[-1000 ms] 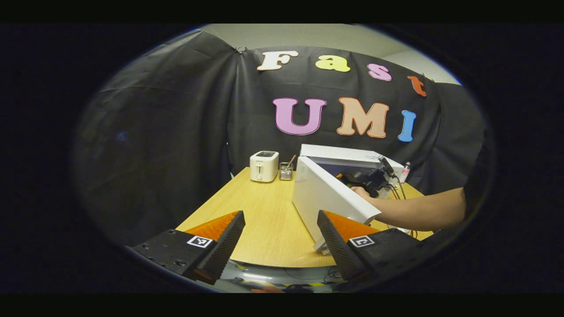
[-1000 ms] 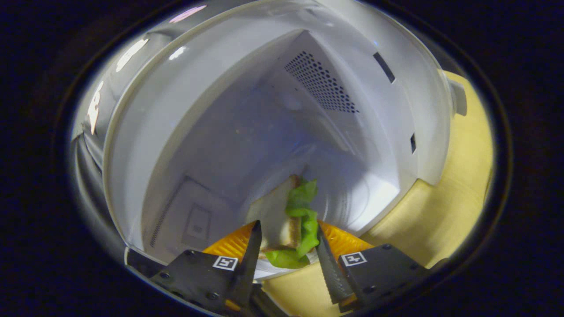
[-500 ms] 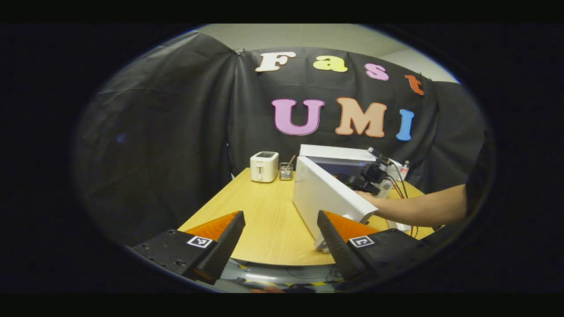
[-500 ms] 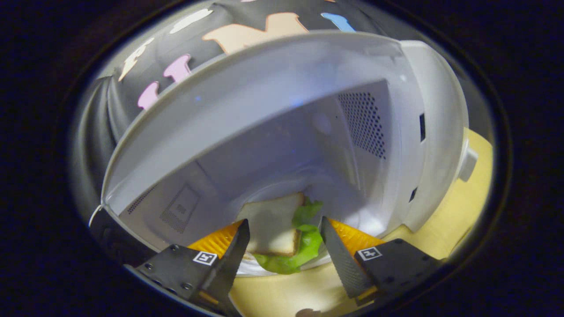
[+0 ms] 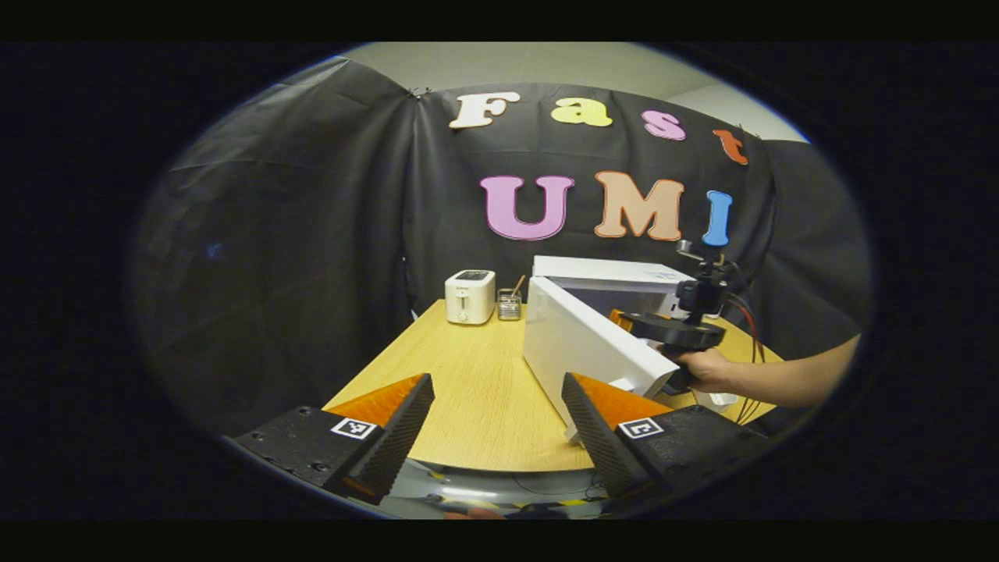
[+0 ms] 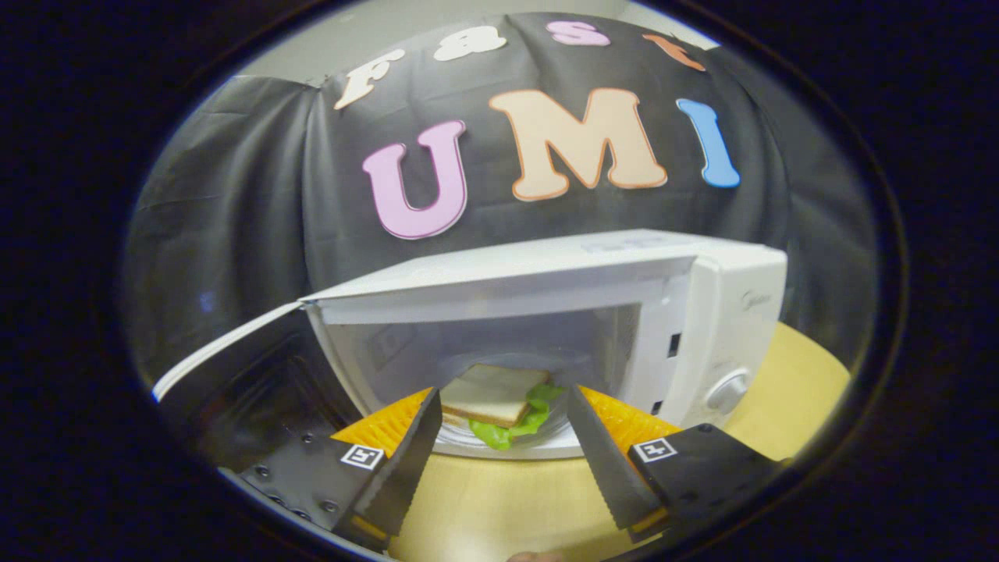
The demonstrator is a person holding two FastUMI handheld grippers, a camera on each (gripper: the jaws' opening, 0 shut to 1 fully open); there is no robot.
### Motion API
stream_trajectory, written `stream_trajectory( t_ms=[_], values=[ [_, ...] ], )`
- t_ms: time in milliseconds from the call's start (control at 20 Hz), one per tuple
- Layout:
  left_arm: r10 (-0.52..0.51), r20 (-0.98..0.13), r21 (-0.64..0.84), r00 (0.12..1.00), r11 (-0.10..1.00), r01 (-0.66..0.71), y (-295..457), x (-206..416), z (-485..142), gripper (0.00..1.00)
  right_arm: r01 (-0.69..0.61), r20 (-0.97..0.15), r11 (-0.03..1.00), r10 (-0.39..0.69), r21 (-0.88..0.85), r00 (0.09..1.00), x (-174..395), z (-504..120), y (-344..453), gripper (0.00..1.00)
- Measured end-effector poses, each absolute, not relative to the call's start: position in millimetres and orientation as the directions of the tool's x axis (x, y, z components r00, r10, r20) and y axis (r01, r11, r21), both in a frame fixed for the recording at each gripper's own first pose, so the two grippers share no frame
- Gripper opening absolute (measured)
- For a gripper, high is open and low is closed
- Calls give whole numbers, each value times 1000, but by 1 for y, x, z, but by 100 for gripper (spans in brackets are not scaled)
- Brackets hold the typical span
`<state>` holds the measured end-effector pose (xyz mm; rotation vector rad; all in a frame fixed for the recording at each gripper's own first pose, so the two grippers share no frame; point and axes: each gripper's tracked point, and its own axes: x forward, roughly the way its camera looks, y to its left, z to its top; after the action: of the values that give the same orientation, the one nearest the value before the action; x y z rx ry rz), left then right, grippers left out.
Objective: Open the microwave oven with the left hand, put the food in, and close the microwave oven.
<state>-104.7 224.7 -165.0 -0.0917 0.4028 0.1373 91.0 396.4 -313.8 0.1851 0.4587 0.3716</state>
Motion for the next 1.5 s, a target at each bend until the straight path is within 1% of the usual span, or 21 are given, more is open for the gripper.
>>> stream_trajectory(
  t_ms=[50,100,250,300,350,450,500,550,600,650,700,750,800,850,950,1000,1200,1250,1350,1400,1500],
  values=[
    [113,-392,-58,913,987,-148,224,-103,-164,97,-318,-375,915,394,249,839,87,-298,386,91],
    [112,-389,-56,914,988,-145,223,-101,-164,94,-321,-356,916,392,242,848,81,-279,373,91],
    [94,-383,-84,919,987,-136,210,-94,-165,97,-336,-317,913,397,230,861,61,-236,332,91],
    [92,-385,-93,918,986,-138,208,-92,-167,95,-347,-311,913,400,213,862,52,-228,319,99],
    [91,-387,-105,918,984,-142,205,-90,-169,95,-362,-305,914,403,183,863,47,-218,305,91],
    [78,-392,-130,916,982,-139,199,-87,-176,95,-366,-277,922,387,128,879,43,-195,272,91],
    [75,-395,-137,916,981,-140,198,-86,-180,97,-363,-264,925,379,111,887,42,-184,260,99],
    [76,-400,-141,913,980,-143,198,-84,-183,93,-350,-253,932,363,97,897,41,-174,245,99],
    [64,-404,-156,913,978,-137,196,-83,-188,95,-336,-244,937,349,92,905,41,-164,232,91],
    [61,-409,-171,911,975,-142,196,-82,-192,92,-321,-234,943,333,89,913,39,-153,222,91],
    [71,-408,-174,910,973,-154,198,-80,-194,88,-311,-226,946,323,86,919,37,-147,212,91],
    [72,-413,-175,908,972,-157,198,-77,-198,75,-312,-223,947,320,75,921,34,-141,204,99],
    [74,-439,-167,896,973,-162,198,-78,-205,67,-316,-220,947,321,58,921,33,-135,199,91],
    [83,-458,-150,885,974,-170,199,-80,-213,40,-321,-214,946,321,37,922,33,-129,193,91],
    [135,-466,-97,875,975,-201,208,-84,-218,0,-333,-197,943,330,19,923,35,-114,187,92],
    [131,-475,-97,870,975,-200,207,-80,-226,2,-333,-188,943,329,12,925,39,-109,184,93],
    [123,-516,-94,848,976,-198,194,-79,-246,0,-333,-161,943,330,13,930,50,-89,176,96],
    [119,-518,-88,847,978,-191,189,-76,-248,0,-338,-152,941,334,0,930,53,-85,174,100],
    [111,-520,-76,847,982,-176,181,-74,-251,1,-348,-145,936,338,-47,930,58,-81,170,96],
    [108,-527,-67,843,984,-168,177,-72,-254,0,-352,-137,934,342,-54,930,57,-78,169,100],
    [107,-534,-52,839,986,-159,171,-71,-256,0,-356,-126,933,349,-44,929,59,-73,168,96]
  ],
)
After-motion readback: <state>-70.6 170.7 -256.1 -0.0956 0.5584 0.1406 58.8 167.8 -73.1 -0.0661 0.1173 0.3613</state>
